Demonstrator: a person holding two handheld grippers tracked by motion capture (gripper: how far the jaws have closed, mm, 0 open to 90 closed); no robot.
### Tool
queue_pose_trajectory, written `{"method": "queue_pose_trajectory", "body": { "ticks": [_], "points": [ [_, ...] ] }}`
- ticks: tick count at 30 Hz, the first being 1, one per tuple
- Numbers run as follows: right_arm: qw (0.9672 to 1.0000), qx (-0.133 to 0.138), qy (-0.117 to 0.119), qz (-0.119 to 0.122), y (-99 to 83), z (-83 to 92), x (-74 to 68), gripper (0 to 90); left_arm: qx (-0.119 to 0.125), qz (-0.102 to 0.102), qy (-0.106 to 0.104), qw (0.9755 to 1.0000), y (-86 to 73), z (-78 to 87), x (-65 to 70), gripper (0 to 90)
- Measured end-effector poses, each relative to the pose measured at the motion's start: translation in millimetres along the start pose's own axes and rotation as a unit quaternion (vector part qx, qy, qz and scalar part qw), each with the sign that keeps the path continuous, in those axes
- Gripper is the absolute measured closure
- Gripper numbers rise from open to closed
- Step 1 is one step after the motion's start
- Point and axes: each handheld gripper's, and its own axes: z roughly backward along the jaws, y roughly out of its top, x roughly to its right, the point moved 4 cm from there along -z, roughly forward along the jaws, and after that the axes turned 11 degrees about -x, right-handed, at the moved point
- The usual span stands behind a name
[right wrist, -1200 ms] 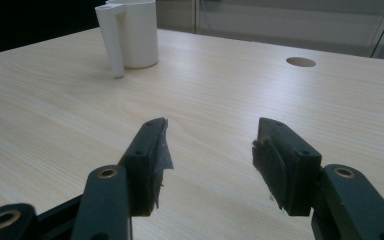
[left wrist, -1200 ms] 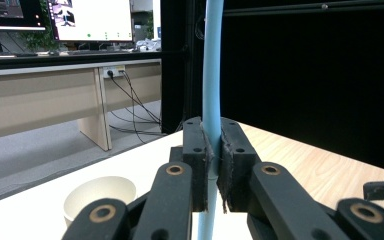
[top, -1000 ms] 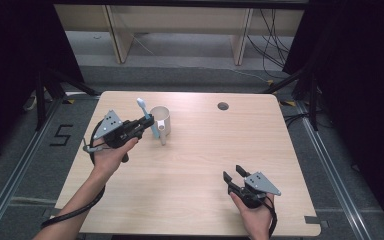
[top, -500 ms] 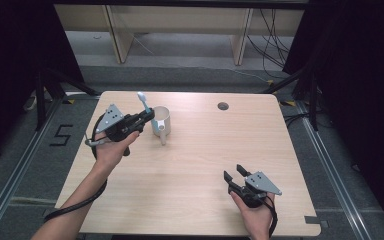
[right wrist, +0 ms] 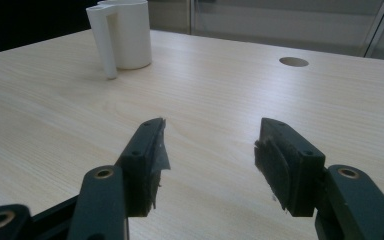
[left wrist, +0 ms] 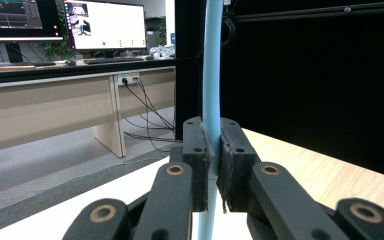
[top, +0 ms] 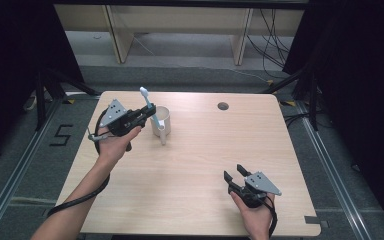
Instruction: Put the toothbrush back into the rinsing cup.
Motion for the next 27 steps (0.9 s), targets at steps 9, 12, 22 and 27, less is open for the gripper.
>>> {"method": "queue_pose_trajectory", "body": {
  "ticks": [9,12,22,27],
  "points": [
    [0.9999,0.008,-0.005,0.003,4.2,0.9,-1.4,45.5,-0.003,-0.002,0.003,1.0000,-0.1,-9.0,0.0,83.0],
    [0.9999,0.000,0.000,-0.016,3.2,1.8,-4.2,45.5,-0.005,-0.003,0.004,1.0000,-0.3,-10.1,-0.1,83.0],
    [0.9999,-0.001,0.001,-0.015,4.4,3.3,-2.8,45.4,-0.003,-0.013,0.011,0.9999,1.3,-12.2,-2.0,83.0],
    [0.9999,-0.005,0.008,-0.011,4.0,1.9,-3.2,45.5,-0.004,-0.013,0.013,0.9998,0.5,-15.2,-3.2,83.0]
  ]
}}
